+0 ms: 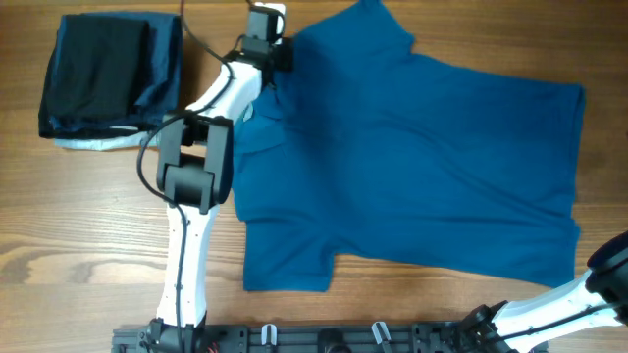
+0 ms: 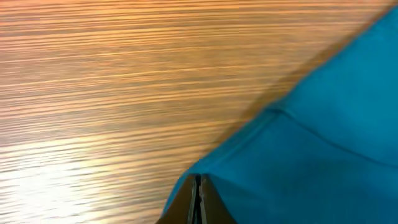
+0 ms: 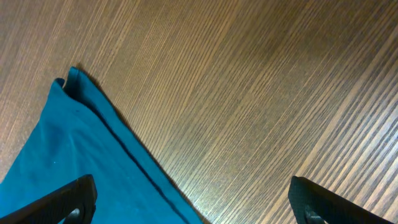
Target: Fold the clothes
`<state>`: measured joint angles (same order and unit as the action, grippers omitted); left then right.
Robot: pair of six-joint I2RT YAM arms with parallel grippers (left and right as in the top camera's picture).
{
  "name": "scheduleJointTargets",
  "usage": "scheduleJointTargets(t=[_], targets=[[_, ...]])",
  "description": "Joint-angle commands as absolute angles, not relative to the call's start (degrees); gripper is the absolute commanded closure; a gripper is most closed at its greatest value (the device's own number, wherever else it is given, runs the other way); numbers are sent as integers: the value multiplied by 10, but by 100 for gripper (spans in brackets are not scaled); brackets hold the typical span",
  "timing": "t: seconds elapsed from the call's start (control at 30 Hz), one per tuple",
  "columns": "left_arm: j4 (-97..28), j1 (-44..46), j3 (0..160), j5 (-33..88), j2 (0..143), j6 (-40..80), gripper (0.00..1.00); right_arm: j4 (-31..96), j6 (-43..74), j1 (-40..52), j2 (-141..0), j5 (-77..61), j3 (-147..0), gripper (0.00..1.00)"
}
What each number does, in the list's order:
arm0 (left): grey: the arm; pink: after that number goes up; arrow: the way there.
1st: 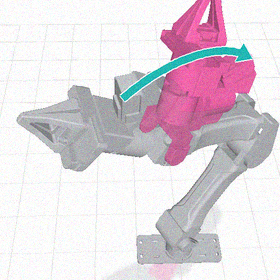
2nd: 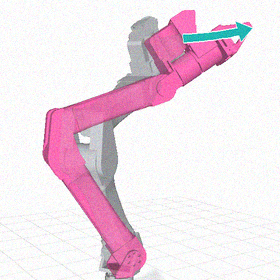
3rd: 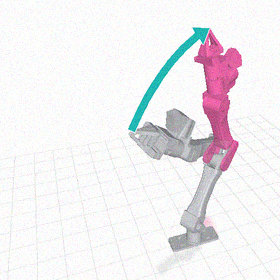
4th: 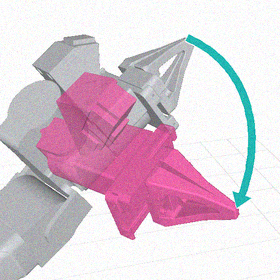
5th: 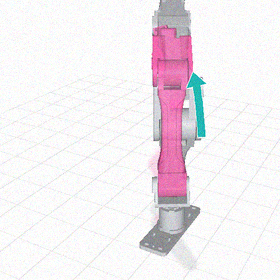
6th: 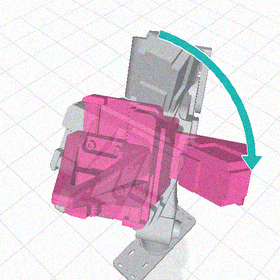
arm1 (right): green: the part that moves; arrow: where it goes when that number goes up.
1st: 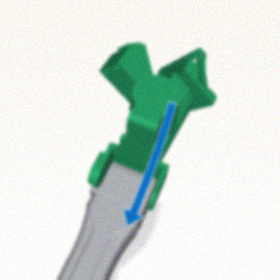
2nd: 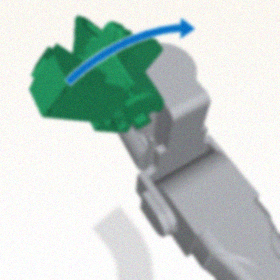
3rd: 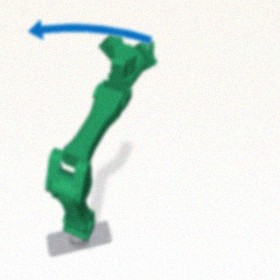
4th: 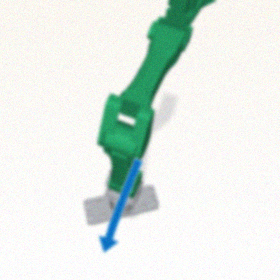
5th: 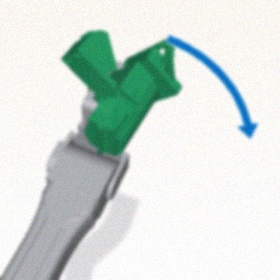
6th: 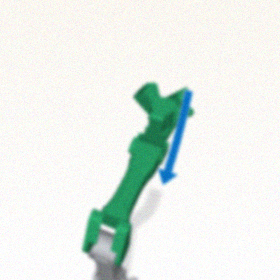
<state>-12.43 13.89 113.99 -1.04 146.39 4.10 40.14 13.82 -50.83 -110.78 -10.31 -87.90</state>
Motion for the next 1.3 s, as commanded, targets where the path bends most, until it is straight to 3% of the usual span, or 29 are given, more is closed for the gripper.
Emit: scheduleJointTargets(t=[0.0,0.37,0.47,0.57,0.7,0.8,1.03,1.07,1.13,1.27], targets=[[-150,101,1134,-46,1500,50,96,399,143,-510,-1110,-108,-890,0],[-136,58,1155,-23,1487,147,94,399,143,-510,-1110,-108,-890,0],[-138,63,1181,27,1438,147,70,399,143,-510,-1110,-108,-890,0],[-148,73,1186,47,1354,166,56,399,143,-510,-1110,-108,-890,0],[-236,81,1186,47,1235,229,50,399,143,-510,-1110,-108,-890,0],[-370,74,1186,47,1147,263,42,399,143,-510,-1110,-108,-890,0],[-575,16,1186,47,1076,267,28,399,143,-510,-1110,-108,-890,0],[-596,7,1186,47,1076,267,23,399,143,-510,-1110,-108,-890,0],[-624,-6,1185,47,1080,266,1,399,143,-510,-1110,-108,-890,0],[-642,-11,1185,47,1080,266,0,378,263,-510,-1110,-134,-890,0]])
